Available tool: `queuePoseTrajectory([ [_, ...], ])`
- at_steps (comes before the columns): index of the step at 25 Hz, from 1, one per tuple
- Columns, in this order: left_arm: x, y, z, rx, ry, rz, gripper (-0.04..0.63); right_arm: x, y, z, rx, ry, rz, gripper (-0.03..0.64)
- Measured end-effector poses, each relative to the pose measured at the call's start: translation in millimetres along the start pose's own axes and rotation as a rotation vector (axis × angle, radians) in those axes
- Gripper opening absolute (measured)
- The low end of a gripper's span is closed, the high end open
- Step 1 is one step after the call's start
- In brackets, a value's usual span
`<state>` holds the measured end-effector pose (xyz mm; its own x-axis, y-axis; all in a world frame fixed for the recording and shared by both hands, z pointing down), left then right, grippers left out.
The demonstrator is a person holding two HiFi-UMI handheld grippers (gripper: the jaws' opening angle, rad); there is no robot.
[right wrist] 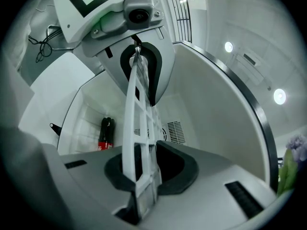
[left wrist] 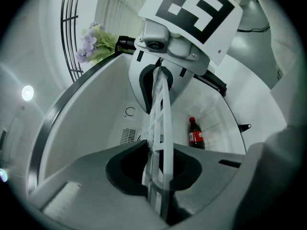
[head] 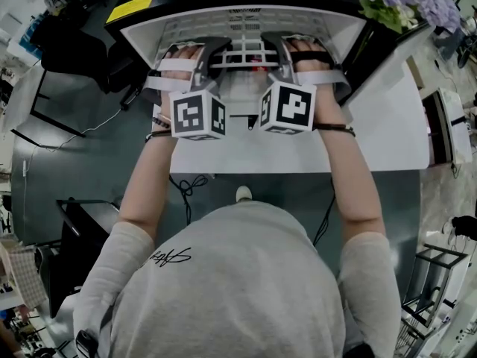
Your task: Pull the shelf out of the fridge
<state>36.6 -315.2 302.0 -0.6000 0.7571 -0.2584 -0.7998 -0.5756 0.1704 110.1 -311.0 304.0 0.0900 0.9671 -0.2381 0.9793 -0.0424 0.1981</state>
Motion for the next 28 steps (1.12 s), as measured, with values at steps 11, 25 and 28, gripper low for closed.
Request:
queuePoseTrajectory([
  [11,7,-3,2,0.005,-0.001,-0.001,0.046,8,-2,-1,-0.01,-0.005,0.0,0.049],
  [25,17,-7,4,0.007,-0.001,0.0,0.046,18,-6,-4,-0.012,-0.008,0.0,0.049],
  [28,18,-7,5,-0.003,0.006,-0.003,0.046,20,-6,-4,-0.014,-0.01,0.0,0.049],
])
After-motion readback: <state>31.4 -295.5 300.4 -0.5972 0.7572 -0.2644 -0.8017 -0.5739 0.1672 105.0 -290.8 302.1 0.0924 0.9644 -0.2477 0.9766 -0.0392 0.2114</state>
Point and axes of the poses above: the fingertips, and each gripper's own axes: x backward along the fingers, z to its right, y out of its underside, the point moved 4 cm from there along x, backward along the fingers, and after that the axes turned 1 degree about -x, right-handed, at the moved point
